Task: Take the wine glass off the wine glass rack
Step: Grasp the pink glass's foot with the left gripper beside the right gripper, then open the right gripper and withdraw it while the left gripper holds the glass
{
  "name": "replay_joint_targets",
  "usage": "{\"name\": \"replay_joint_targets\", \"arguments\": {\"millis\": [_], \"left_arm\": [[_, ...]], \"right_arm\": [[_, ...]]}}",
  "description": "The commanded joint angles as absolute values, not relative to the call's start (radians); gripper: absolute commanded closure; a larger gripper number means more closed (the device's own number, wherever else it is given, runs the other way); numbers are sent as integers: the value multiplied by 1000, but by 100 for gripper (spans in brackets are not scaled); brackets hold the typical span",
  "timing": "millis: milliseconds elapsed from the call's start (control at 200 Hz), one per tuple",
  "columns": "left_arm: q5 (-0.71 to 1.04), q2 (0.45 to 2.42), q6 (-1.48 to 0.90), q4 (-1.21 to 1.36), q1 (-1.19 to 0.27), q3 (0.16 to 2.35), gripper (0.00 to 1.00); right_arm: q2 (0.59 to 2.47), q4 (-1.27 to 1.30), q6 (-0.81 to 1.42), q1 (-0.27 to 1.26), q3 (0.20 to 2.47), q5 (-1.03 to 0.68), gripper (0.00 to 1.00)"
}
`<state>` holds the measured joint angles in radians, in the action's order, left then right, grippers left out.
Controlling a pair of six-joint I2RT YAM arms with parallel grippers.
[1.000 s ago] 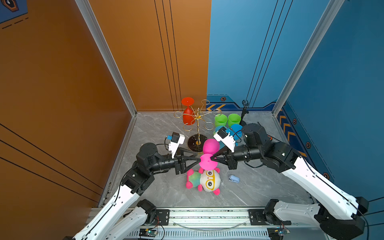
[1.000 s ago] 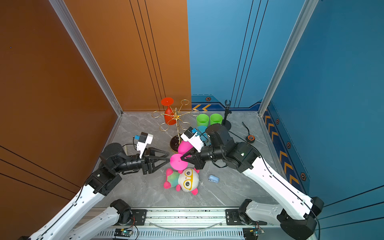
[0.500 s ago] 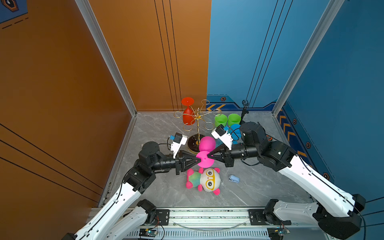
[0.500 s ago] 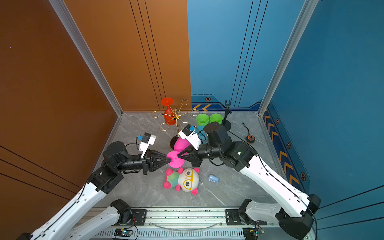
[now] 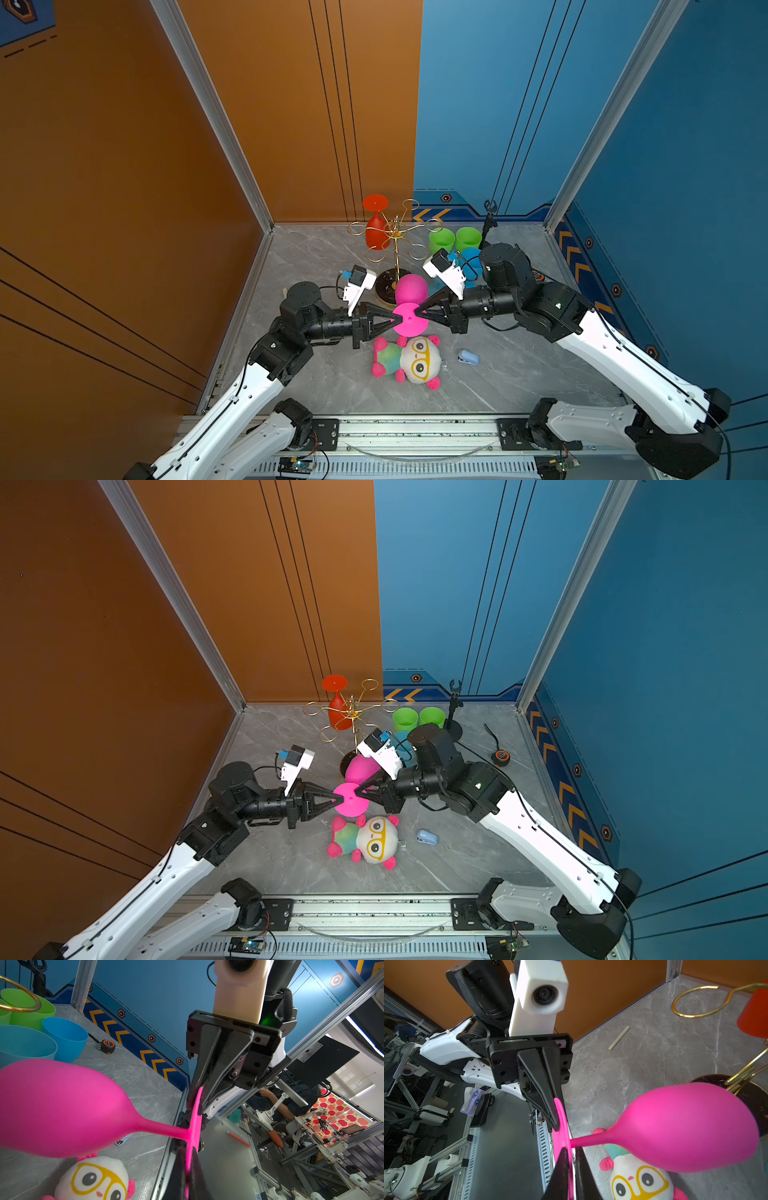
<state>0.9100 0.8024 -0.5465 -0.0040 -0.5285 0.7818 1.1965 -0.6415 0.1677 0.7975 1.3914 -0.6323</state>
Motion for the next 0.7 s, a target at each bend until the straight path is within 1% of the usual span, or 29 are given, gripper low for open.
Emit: {"name": "replay_joint_targets", "arguments": {"millis": [0, 145, 320, 380, 486, 516, 596, 696], "left_arm": [[943, 790, -522, -37, -523, 781, 100], [942, 774, -493, -90, -525, 772, 100], [870, 716, -437, -153, -536, 740, 100], [812, 688, -389, -207, -550, 733, 100], [673, 636, -290, -278, -598, 718, 100], [631, 621, -257, -286, -618, 710, 100], [536, 585, -162, -299, -682, 688, 100], [402, 560, -39, -318, -777, 672, 100]], "right_arm": [[1198, -612, 182, 779, 1373, -644, 80], [1183, -614, 188, 755, 1367, -655, 64], [1167, -614, 207, 724, 1351, -665, 49], [1166, -615, 223, 713, 1342, -659, 45], [1173, -619, 246, 709, 1329, -653, 40], [1174, -620, 251, 679, 1327, -651, 38], [1180, -620, 267, 665, 1322, -639, 33], [1199, -627, 290, 648, 1325, -635, 30]]}}
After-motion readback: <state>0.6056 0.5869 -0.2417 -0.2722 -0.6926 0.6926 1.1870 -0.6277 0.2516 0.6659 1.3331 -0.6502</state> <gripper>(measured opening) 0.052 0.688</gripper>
